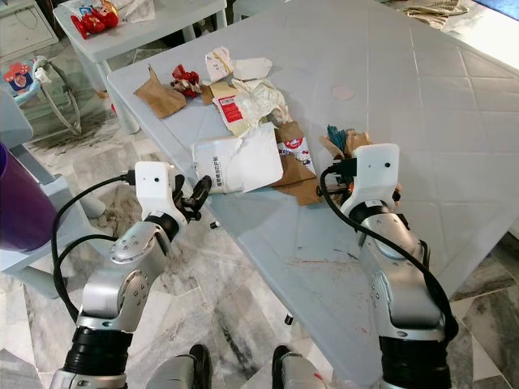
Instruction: Picking trash to rubbish bin
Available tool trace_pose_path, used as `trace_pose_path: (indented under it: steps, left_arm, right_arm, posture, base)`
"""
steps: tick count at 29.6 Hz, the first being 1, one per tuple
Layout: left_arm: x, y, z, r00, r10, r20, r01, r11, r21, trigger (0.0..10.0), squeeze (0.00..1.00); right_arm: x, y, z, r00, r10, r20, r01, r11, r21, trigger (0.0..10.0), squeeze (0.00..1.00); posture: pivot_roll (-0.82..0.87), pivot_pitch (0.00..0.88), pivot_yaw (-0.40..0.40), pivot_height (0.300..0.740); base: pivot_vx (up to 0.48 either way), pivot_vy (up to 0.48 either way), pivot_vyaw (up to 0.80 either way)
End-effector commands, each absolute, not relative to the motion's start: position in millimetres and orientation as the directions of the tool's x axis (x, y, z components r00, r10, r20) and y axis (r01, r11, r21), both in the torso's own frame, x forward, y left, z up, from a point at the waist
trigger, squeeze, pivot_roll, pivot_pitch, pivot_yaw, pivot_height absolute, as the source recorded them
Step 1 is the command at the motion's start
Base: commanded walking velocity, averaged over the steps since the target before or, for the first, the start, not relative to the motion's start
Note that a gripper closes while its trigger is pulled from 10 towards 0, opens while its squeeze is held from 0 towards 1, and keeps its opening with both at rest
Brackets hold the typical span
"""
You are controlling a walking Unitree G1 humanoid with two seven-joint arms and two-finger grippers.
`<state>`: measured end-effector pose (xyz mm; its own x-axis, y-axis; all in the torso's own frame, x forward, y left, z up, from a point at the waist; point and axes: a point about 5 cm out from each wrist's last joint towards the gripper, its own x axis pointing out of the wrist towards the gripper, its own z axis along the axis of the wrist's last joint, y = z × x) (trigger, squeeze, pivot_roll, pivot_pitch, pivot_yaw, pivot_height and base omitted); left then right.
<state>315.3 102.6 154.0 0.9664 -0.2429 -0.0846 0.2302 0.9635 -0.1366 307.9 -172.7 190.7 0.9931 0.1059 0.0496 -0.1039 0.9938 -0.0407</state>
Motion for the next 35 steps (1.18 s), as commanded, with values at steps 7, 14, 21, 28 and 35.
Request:
trace_pose_path:
  steps: [7,14,21,28,35]
  left_arm:
    - [307,109,133,0.966,-0.177,-0.187,0.155,0.980,-0.128,0.0,0.00]
    - [304,111,132,0.974,-0.119,-0.191,0.096,0.987,-0.127,0.0,0.00]
    - [303,113,133,0.982,-0.075,-0.173,0.056,0.992,-0.113,0.0,0.00]
    - [305,113,139,0.990,-0.061,-0.131,0.049,0.994,-0.096,0.0,0.00]
    - [308,110,148,0.996,-0.065,-0.063,0.060,0.995,-0.080,0.0,0.00]
  right_arm:
    - [308,-174,192,0.992,0.111,0.053,-0.109,0.993,-0.040,0.0,0.00]
    - [309,-174,192,0.992,0.113,0.053,-0.111,0.993,-0.041,0.0,0.00]
    - [309,-174,192,0.992,0.113,0.052,-0.111,0.993,-0.041,0.0,0.00]
    - [310,-173,192,0.992,0.115,0.054,-0.113,0.993,-0.040,0.0,0.00]
    - [309,-173,192,0.992,0.113,0.055,-0.111,0.993,-0.040,0.0,0.00]
  posture:
    - [-0.02,0.230,-0.030,0.740]
    - [-0.02,0.229,-0.032,0.740]
    - [-0.02,0.230,-0.034,0.740]
    - [-0.02,0.230,-0.034,0.740]
    - [-0.02,0.231,-0.036,0.740]
  base:
    - [0.000,0.000,0.00]
    - [0.000,0.000,0.00]
    - [0.000,0.000,0.00]
    - [0.000,0.000,0.00]
    - [0.000,0.000,0.00]
